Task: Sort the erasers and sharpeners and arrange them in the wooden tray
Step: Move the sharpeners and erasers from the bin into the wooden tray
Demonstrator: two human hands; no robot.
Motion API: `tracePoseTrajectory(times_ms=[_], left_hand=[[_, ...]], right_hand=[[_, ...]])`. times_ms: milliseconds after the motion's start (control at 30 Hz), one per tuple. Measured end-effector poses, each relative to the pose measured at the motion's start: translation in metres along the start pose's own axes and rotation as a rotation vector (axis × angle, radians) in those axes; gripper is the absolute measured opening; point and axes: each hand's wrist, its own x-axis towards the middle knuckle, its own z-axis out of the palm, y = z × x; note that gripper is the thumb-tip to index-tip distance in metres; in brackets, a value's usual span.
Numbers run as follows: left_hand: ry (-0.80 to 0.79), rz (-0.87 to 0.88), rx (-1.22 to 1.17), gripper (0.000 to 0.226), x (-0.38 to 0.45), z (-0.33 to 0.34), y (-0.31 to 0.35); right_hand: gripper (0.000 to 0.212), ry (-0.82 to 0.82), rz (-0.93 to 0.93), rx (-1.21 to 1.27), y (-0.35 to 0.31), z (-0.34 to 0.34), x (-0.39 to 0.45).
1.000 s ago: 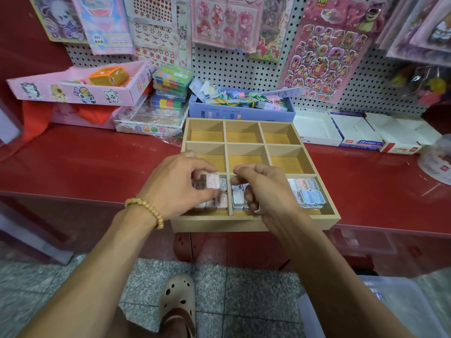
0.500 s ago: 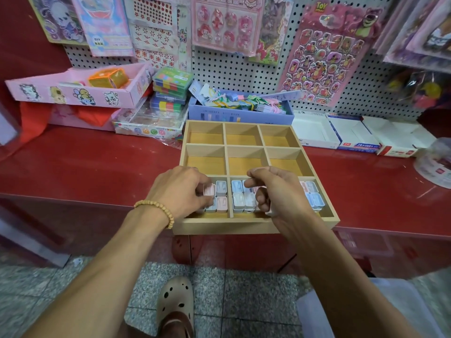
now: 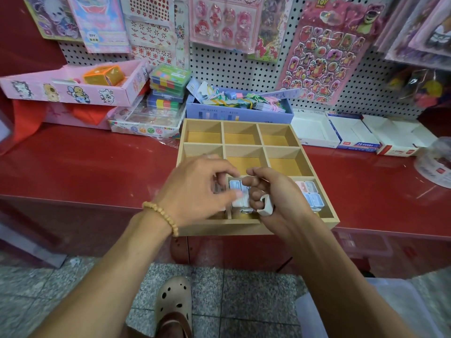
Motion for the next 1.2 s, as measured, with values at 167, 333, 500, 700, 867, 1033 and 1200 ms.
tracePoseTrajectory(times_ms=[167,333,500,700,867,1033,1200], left_hand=[[-0.154,0.150,0.037,0.023,-0.005,0.026,0.031],[-0.138,0.123,-0.074,0.029,-0.002,0.034,0.031],[0.012,0.002,-0.369,0.032,-0.002,0.029,0.030],[-0.032,0.005,-0.516,0.034,-0.006,0.032,0.033],[-0.057,0.000,-0.487,0.035,-0.012,0.030,0.033],[0.010,0.056,-0.158,0.029,-0.019,0.023,0.033],[0.044,0.042,0.044,0.034,-0.016,0.008,0.023]], right_hand=[[0.019,-0.016,-0.049,-0.114,0.004,-0.001,-0.008],[0.034,-0.003,-0.023,-0.020,0.001,-0.006,-0.013],[0.032,-0.132,-0.013,-0.002,-0.001,-0.034,-0.028],[0.035,-0.214,-0.109,-0.006,0.002,-0.046,-0.039],[0.015,-0.253,-0.105,-0.146,-0.005,-0.044,-0.054],[0.019,-0.133,-0.199,-0.378,-0.005,-0.029,-0.054],[0.020,-0.044,-0.259,-0.489,0.000,-0.005,-0.046]])
